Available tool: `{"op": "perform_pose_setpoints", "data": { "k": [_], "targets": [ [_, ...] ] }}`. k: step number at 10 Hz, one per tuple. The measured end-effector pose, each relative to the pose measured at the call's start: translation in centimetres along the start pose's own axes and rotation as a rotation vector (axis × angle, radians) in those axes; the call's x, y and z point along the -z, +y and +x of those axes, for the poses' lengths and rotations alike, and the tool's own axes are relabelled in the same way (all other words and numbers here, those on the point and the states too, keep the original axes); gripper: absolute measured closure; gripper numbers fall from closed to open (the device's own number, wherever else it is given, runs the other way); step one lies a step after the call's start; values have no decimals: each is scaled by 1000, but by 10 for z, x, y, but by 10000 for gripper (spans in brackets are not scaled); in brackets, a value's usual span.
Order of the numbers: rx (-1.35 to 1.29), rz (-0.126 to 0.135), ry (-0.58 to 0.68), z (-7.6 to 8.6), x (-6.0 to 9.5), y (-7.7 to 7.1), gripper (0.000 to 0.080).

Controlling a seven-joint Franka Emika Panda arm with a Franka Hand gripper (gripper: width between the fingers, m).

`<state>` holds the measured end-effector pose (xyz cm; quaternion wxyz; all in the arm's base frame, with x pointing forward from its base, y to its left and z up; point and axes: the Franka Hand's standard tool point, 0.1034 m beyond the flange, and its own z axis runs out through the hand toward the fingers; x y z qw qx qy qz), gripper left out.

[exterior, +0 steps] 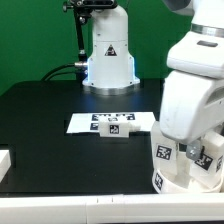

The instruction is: Assemble stool

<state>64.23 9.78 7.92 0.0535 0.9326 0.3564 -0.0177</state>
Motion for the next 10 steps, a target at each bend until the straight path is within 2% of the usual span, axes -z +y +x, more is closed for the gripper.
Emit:
{"op": "perform_pose_setpoints", "data": {
  "k": [2, 4, 5, 8, 10],
  "targets": [
    [-338, 16, 4, -3, -1, 2, 462],
    [-603, 73, 18, -5, -2, 6, 462],
    [-621, 67, 15, -5, -2, 5, 462],
    [-816, 71, 10, -4, -2, 4, 462],
    [-1218, 128, 45, -3, -5, 0, 462]
  ]
}}
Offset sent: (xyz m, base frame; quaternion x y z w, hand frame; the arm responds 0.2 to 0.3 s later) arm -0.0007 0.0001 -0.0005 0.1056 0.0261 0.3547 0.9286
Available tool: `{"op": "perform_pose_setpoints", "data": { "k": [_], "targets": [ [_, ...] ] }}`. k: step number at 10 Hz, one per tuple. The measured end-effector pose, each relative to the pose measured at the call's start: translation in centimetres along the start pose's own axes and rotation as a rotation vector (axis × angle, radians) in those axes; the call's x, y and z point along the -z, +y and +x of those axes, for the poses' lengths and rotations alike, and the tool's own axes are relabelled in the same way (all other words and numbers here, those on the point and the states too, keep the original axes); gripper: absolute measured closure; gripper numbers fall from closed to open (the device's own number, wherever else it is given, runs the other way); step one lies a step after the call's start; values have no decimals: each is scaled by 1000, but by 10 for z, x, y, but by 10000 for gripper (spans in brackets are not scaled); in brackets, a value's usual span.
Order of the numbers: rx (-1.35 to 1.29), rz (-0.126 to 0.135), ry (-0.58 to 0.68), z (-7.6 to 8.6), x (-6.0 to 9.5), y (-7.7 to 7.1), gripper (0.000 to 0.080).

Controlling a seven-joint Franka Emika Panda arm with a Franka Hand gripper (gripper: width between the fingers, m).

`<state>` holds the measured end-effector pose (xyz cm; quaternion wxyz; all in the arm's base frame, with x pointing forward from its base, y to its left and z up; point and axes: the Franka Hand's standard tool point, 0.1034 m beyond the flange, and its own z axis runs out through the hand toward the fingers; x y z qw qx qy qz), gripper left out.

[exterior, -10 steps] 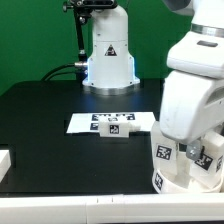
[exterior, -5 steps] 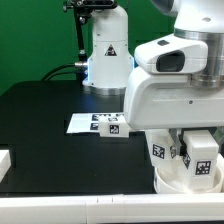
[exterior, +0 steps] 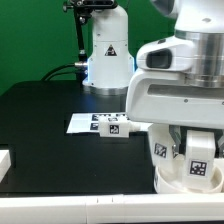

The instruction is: Assemble stool

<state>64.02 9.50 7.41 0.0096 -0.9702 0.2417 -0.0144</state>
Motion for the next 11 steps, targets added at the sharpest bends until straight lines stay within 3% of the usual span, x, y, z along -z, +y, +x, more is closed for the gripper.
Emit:
{"op": "perform_pose_setpoints", "data": {
  "k": [1, 5, 8, 9, 11],
  "targets": [
    [-88, 20, -13, 1, 0, 0, 462],
    [-291, 20, -17, 1, 0, 2, 462],
    [-886, 95, -9, -5, -5, -14, 462],
    [-959, 112, -18, -5, -5, -16, 462],
    [-1080, 115, -30, -7, -5, -18, 462]
  ]
}}
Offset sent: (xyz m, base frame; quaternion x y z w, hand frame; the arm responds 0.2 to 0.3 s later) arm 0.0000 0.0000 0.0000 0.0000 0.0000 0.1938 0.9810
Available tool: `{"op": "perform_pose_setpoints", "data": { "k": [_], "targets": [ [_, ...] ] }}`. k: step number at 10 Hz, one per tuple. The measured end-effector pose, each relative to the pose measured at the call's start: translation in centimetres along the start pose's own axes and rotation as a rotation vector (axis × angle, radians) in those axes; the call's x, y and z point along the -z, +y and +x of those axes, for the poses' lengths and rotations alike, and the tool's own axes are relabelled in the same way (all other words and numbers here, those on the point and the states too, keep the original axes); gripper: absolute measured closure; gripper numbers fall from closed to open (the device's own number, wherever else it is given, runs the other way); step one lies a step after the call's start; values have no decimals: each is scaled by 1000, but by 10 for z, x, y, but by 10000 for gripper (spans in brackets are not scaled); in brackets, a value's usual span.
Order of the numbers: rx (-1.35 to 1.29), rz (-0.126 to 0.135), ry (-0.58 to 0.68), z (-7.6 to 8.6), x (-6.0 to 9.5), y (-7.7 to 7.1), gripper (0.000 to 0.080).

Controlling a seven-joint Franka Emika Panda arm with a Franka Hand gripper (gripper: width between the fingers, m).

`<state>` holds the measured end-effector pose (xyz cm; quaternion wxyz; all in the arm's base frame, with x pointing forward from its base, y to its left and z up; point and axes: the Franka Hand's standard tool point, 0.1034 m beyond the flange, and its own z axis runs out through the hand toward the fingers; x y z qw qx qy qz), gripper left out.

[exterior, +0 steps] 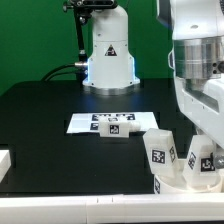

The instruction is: Assemble stool

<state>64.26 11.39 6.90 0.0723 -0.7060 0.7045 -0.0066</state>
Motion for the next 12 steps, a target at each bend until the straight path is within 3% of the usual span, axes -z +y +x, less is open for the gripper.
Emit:
{"op": "perform_pose_setpoints", "data": {
  "k": [2, 3, 4, 5, 6, 7, 8, 9, 11, 12],
  "targets": [
    [-154, 12, -12, -3, 0, -2, 462],
    [-336, 48, -30, -8, 1, -5, 462],
    [-367, 45, -37, -11, -1, -3, 462],
    [-371, 43, -39, -11, -2, -2, 388],
    [-350, 43, -38, -11, -2, -2, 388],
    [-308, 43, -37, -11, -2, -2, 221],
    [-181, 29, -36, -9, -1, -1, 221],
    [-42, 12, -45, -7, 5, -1, 164],
    [187, -7, -65, -12, 20, -1, 153],
    [245, -5, -61, -11, 18, -1, 151]
  ]
}}
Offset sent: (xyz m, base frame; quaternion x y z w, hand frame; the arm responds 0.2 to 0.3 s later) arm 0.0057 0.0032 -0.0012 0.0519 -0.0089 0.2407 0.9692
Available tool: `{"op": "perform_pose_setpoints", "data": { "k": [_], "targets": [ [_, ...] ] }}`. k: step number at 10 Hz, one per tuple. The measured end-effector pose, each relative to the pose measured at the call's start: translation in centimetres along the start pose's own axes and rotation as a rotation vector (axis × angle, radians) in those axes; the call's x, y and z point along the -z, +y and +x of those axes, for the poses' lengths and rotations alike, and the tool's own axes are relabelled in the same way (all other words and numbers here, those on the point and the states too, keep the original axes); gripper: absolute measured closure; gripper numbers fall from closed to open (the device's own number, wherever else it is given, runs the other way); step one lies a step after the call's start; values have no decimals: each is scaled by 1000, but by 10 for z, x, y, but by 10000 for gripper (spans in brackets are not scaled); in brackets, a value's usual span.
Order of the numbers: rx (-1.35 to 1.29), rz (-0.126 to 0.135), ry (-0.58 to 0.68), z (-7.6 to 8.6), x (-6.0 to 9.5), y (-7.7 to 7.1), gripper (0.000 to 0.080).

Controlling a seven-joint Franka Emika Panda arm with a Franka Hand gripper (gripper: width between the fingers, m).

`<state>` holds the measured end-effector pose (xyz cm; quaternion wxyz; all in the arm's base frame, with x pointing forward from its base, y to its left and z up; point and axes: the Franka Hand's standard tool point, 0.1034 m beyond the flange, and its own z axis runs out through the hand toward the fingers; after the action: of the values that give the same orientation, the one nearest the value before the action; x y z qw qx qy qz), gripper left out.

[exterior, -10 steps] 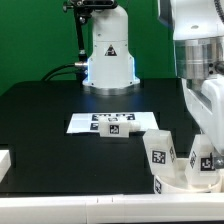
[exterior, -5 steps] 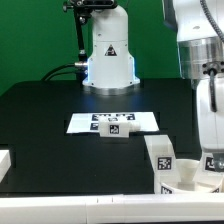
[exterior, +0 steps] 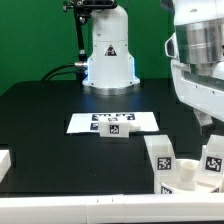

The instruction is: Assemble stool

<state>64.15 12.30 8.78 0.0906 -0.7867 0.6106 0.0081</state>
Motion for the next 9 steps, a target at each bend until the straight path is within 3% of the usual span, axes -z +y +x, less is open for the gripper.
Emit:
{"op": "perform_pose_setpoints", "data": {
  "k": [3, 5, 7, 9],
  "targets": [
    [207, -1, 0, 0, -1, 0, 151],
    [550, -40, 19, -7, 12, -3, 151],
    [889, -52, 35, -11, 18, -5, 151],
    [969, -56, 35, -8, 17, -4, 151]
  ]
}}
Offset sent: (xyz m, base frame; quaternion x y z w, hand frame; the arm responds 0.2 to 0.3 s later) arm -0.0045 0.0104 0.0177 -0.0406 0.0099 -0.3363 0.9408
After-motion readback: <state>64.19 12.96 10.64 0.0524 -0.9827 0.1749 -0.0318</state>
